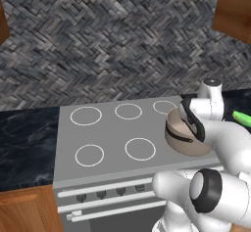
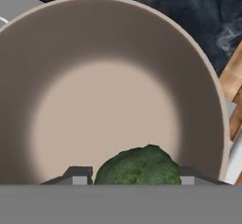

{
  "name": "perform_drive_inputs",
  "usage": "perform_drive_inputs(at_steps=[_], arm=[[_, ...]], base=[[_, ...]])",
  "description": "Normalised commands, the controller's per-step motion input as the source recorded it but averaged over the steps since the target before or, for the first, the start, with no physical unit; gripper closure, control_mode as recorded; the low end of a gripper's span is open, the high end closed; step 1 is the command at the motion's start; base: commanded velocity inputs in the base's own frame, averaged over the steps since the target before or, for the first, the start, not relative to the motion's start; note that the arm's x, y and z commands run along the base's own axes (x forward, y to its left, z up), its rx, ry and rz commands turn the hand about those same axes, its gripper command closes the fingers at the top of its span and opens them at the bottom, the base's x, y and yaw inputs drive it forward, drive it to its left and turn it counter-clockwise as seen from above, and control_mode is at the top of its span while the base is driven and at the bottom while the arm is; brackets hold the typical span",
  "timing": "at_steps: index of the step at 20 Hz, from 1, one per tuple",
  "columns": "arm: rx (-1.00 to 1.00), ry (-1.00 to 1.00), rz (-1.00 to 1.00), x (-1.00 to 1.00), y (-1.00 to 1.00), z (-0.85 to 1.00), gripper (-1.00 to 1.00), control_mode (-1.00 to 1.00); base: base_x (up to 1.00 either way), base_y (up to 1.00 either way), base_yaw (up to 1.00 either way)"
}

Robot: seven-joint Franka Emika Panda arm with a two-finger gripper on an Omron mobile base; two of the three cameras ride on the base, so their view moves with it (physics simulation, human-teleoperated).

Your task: Put the broccoli and corn in the pot. Retrieve the spatula and lightly stir the vegetables in the pot.

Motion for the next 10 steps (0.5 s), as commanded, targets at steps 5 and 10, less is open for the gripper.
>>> perform_drive_inputs(at_steps=[5,10], arm=[[0.01,0.00,0.01,0.06,0.00,-0.20,1.00,-1.00],[0.01,0.00,0.02,0.05,0.00,-0.14,1.00,-1.00]], base=[[0.00,0.00,0.00],[0.00,0.00,0.00]])
